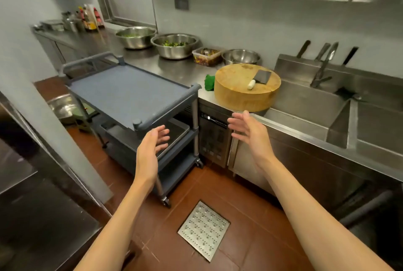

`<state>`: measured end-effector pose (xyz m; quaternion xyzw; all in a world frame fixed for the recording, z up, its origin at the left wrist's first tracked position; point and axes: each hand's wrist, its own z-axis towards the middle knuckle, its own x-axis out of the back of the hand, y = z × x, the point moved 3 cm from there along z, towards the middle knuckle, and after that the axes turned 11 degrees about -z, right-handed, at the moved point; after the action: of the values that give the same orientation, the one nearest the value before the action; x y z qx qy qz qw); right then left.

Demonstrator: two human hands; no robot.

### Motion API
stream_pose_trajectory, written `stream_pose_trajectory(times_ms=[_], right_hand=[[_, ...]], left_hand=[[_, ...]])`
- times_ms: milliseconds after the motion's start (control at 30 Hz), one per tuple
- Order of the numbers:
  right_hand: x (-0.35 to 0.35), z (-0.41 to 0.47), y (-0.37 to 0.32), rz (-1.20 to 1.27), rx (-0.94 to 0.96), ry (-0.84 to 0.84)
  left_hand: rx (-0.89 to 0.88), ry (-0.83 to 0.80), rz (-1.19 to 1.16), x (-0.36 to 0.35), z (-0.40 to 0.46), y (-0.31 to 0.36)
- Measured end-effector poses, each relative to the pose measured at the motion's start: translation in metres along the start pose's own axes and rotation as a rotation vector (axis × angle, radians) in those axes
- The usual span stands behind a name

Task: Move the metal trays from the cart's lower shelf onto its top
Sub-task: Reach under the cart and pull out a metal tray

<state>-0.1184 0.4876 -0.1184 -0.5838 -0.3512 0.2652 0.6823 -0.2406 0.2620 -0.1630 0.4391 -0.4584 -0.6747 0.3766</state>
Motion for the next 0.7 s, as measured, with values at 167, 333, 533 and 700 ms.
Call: stream_pose_trajectory(times_ms=[167, 333, 533, 700], right_hand=[[-0.015, 0.089, 0.021, -0.011, -0.025, -0.082], [-0.035, 0.161, 0.046, -0.016, -0.056, -0.197], [-0.064, 0.247, 0.088, -0.036, -0.085, -0.39], [-0.088, 0.308, 0.123, -0.083, -0.154, -0.59]], left_hand=[[0.08, 0.108, -0.009, -0.015, 0.062, -0.045], [0.118, 0.218, 0.001, -0.022, 0.105, -0.076], [0.122, 0.415, 0.056, -0.019, 0.144, -0.112], [0.178, 0.663, 0.064, -0.023, 0.148, -0.142]])
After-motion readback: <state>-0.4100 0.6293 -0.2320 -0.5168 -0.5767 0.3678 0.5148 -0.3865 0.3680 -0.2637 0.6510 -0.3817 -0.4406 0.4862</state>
